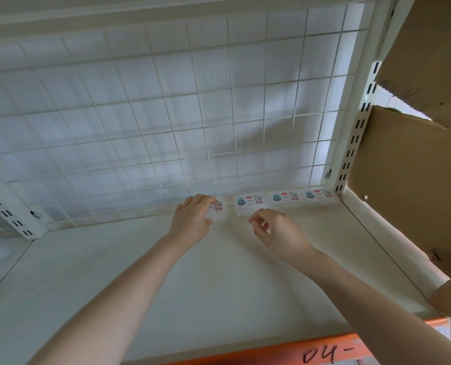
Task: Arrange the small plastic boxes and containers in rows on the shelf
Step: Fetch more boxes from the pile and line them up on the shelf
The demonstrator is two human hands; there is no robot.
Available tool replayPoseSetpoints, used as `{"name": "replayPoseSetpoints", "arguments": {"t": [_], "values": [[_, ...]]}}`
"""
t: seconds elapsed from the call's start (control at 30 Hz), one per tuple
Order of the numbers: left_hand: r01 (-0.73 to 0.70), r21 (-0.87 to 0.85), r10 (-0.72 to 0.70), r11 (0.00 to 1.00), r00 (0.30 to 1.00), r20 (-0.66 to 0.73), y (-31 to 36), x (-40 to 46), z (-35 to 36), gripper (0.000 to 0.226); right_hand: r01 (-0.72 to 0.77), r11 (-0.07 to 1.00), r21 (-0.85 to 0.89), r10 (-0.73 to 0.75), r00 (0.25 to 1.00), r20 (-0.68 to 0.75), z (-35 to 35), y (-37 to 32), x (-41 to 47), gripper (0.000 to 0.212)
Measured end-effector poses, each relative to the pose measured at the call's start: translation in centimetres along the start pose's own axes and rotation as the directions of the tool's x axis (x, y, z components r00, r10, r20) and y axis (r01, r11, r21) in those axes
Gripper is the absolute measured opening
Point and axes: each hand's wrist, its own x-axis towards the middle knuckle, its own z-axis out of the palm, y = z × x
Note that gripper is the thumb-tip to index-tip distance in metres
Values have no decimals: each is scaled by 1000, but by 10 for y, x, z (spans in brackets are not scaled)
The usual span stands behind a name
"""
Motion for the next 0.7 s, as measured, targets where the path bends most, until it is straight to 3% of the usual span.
{"name": "replayPoseSetpoints", "arguments": {"t": [0.17,0.47,0.7], "values": [[-5,-23,6,1000,999,48,3,13,13,49,-12,1000,4,12,1000,14,-6,2,1,15],[-20,-135,9,991,997,-78,6,9,26,45,-20,1000,-19,20,999,29,-13,3,-1,14],[-112,22,113,993,950,-290,9,-35,11,27,14,998,-63,-9,998,68,-10,-7,-3,15]]}}
